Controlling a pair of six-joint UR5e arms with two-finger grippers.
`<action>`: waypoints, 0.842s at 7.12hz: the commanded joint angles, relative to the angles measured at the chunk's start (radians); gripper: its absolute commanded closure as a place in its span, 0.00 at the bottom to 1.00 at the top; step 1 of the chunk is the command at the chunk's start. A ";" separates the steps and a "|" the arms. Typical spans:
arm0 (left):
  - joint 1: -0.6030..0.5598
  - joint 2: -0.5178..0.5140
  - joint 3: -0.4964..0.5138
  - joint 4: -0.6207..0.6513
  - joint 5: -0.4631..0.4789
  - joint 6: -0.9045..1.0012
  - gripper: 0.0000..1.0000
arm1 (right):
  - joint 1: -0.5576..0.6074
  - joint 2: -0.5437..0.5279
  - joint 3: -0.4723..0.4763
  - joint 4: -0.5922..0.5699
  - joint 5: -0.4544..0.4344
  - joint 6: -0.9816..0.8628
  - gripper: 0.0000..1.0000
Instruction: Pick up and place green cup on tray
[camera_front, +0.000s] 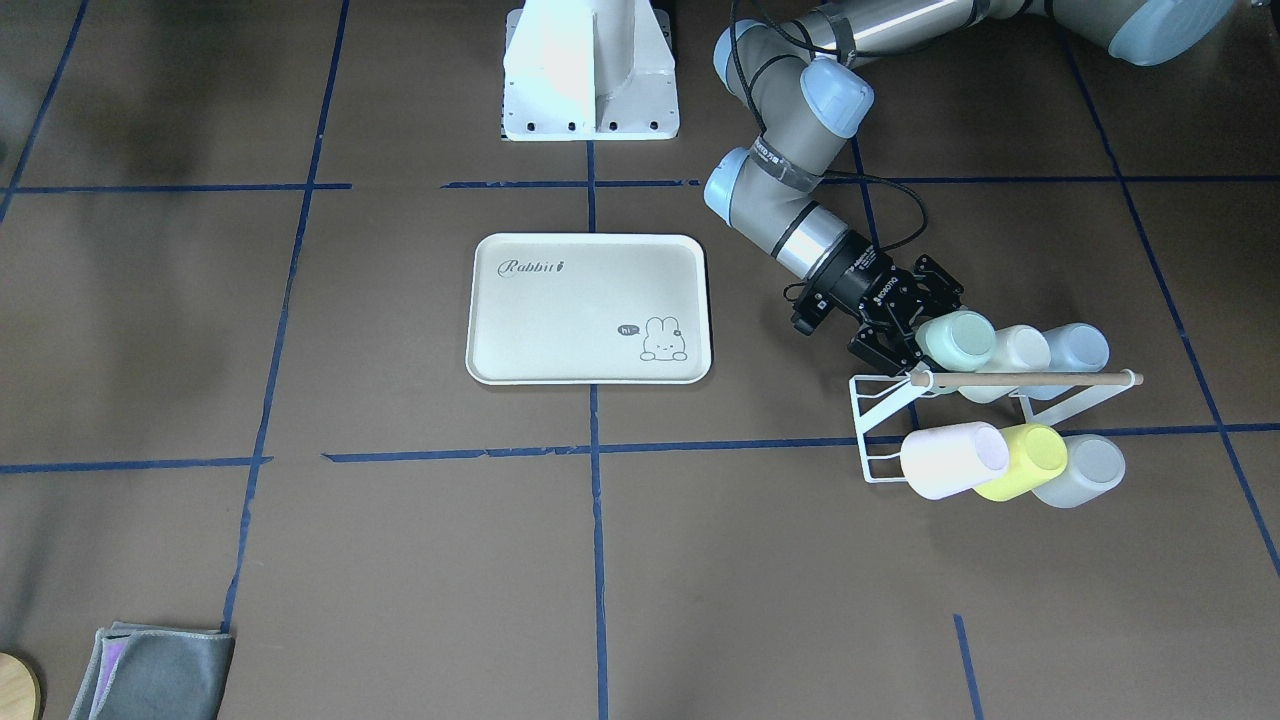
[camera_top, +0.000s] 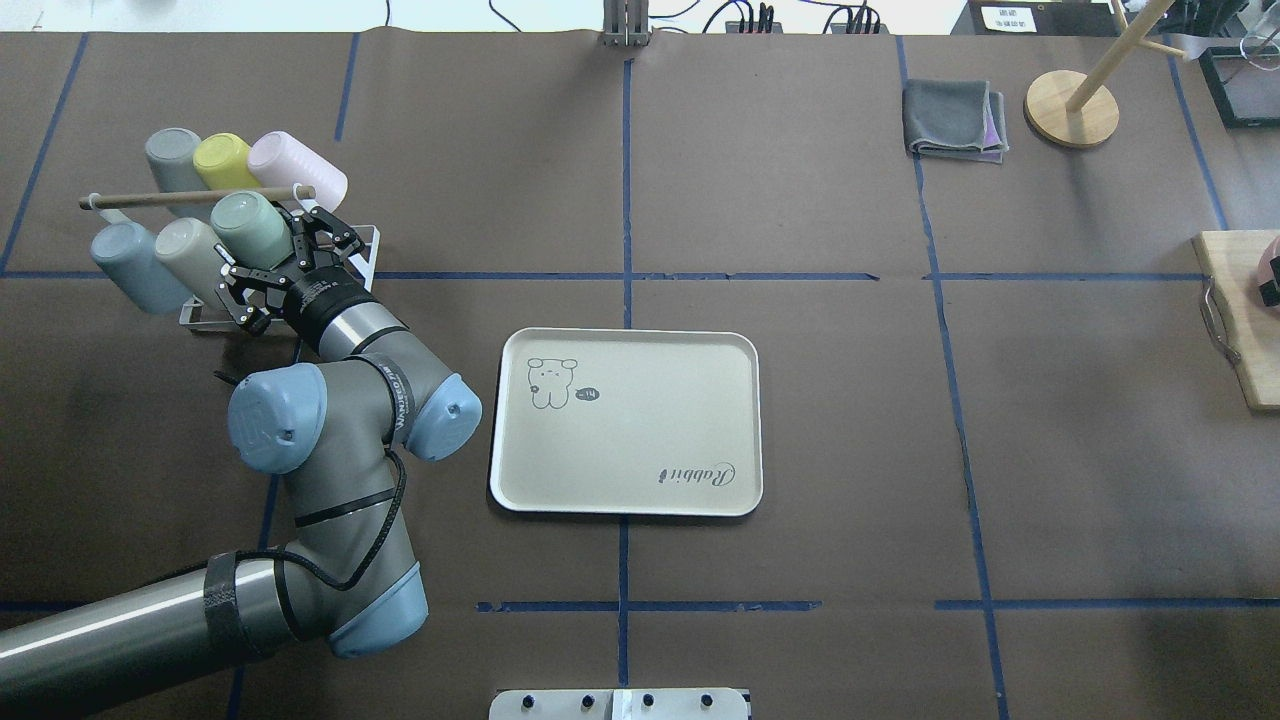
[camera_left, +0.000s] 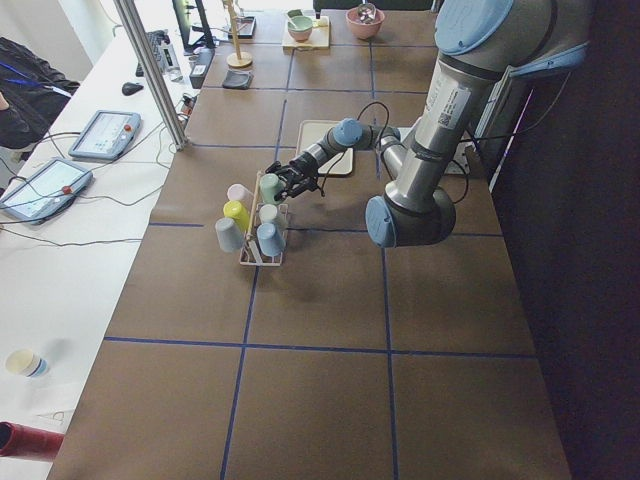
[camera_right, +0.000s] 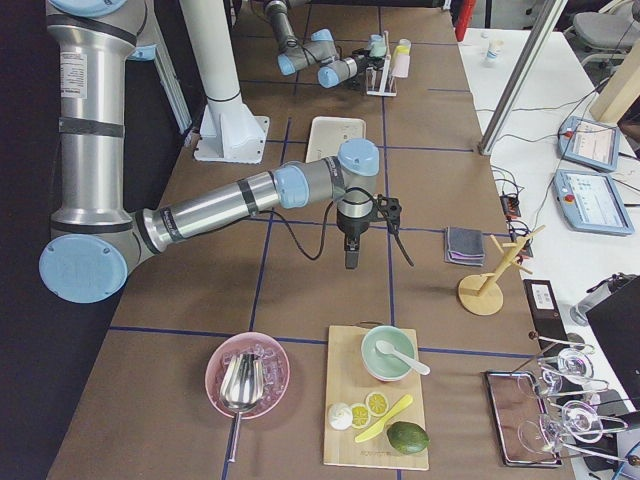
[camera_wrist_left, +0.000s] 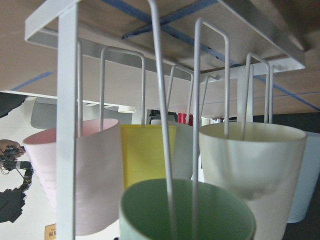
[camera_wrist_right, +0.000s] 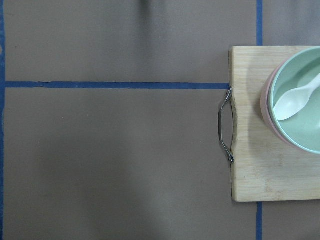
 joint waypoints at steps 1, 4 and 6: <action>0.004 0.013 -0.009 0.003 0.000 -0.015 0.55 | 0.002 0.005 0.000 0.000 0.043 0.016 0.00; 0.012 0.012 -0.009 0.003 0.000 -0.025 0.55 | 0.002 0.008 0.000 0.001 0.042 0.048 0.00; 0.018 0.010 -0.010 0.005 0.002 -0.025 0.55 | 0.002 0.008 0.000 0.001 0.042 0.049 0.00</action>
